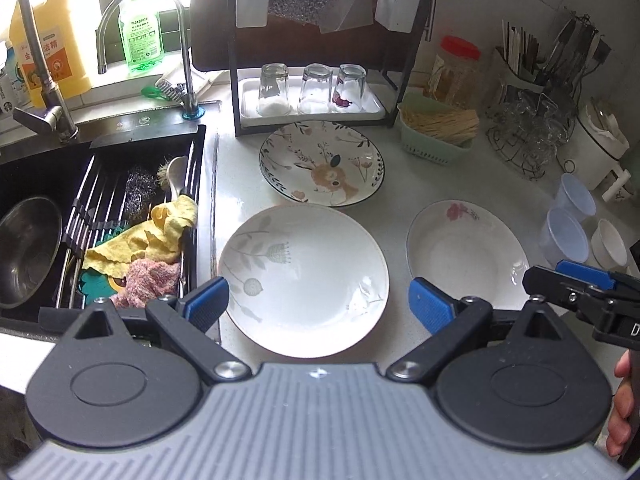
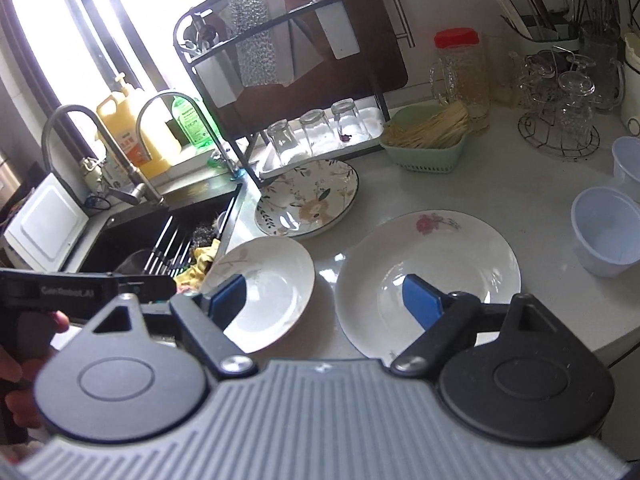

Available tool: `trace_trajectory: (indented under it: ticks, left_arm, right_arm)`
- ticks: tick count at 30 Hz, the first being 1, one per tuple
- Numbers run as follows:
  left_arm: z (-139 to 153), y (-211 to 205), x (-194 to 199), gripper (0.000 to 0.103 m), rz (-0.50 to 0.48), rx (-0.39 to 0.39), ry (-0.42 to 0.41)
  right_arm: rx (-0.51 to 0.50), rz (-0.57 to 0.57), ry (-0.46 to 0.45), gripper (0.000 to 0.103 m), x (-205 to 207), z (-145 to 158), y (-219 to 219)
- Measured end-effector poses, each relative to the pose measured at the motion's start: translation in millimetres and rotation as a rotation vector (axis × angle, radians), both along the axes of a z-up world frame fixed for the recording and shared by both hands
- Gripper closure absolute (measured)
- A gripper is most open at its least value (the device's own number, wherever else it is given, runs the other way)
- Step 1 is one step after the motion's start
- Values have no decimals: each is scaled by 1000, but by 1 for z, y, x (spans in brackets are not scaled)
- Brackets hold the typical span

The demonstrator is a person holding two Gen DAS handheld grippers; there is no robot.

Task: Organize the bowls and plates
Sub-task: 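Move both tools toward the rim of the white leaf-pattern bowl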

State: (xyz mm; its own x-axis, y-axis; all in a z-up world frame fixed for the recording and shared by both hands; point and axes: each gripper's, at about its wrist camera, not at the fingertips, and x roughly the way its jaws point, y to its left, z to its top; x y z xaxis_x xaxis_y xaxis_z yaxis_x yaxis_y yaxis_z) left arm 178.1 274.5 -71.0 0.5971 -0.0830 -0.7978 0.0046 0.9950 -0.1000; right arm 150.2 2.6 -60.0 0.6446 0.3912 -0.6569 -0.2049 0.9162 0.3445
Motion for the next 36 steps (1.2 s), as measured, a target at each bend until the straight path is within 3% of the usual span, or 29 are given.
trace_trajectory:
  ticks: [10, 18, 23, 28, 30, 36]
  left_arm:
    - [-17, 56, 44, 6, -77, -15, 48]
    - [-48, 99, 74, 6, -130, -1, 88]
    - [-82, 115, 92, 6, -206, 60, 84]
    - [-105, 139, 106, 7, -200, 4, 124]
    - [-113, 145, 112, 12, -197, -40, 146]
    - [-130, 138, 128, 43, -244, -134, 194]
  right_arm:
    - [19, -30, 52, 17, 17, -18, 58]
    - [78, -84, 156, 26, 19, -45, 97]
    - [100, -130, 282, 43, 31, -66, 102]
    - [90, -149, 368, 52, 38, -84, 112]
    - [80, -188, 381, 56, 42, -88, 111]
    - [42, -315, 404, 68, 55, -100, 98]
